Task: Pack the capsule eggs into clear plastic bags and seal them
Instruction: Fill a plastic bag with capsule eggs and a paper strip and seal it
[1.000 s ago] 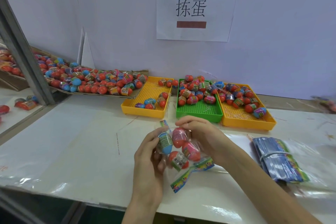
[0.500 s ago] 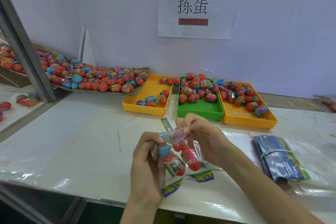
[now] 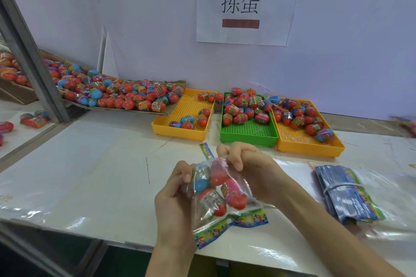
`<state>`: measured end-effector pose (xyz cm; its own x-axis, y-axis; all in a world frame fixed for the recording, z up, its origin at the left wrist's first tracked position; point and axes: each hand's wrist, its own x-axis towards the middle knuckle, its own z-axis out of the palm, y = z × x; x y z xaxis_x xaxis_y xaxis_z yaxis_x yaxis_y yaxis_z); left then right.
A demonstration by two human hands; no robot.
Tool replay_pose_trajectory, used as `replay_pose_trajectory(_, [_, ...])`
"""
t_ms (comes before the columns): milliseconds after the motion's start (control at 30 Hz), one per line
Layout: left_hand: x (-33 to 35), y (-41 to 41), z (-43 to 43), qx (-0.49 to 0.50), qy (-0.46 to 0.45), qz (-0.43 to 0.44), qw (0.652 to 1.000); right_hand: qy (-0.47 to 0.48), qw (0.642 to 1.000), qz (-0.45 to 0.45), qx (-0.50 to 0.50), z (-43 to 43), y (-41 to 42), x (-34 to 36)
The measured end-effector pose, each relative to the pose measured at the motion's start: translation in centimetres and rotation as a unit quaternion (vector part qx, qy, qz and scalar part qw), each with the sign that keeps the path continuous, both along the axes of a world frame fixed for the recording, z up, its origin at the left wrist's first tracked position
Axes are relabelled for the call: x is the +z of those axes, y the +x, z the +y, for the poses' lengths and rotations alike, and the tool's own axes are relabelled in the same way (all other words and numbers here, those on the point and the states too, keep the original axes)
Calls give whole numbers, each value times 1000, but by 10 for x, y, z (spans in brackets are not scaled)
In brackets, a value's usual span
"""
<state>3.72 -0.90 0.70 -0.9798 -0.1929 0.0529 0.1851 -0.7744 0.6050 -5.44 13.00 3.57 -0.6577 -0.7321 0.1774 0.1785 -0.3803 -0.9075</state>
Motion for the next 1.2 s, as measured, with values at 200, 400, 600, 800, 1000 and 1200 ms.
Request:
replay_pose_trajectory(200, [-1,0,2,27,-41,0,999,8,999,-18,-34,4,-4,1])
replay_pose_trajectory(400, [-4,-9,5,53,-127,-14,990,168,973,90,-132,-4,-14,-3])
replay_pose_trajectory(600, [-3,-7,4,40,-94,26,994,114,993,-17,-39,2,-9,-9])
replay_pose_trajectory(800, [-3,-6,1,19,-49,50,997,87,991,-100,-6,2,-3,-4])
replay_pose_trajectory(1000, [-7,-8,-2,27,-47,62,997,127,985,-88,-73,-2,-7,-8])
replay_pose_trajectory(1200, [-12,-13,6,130,-235,11,963,350,808,353,-316,-6,-12,-20])
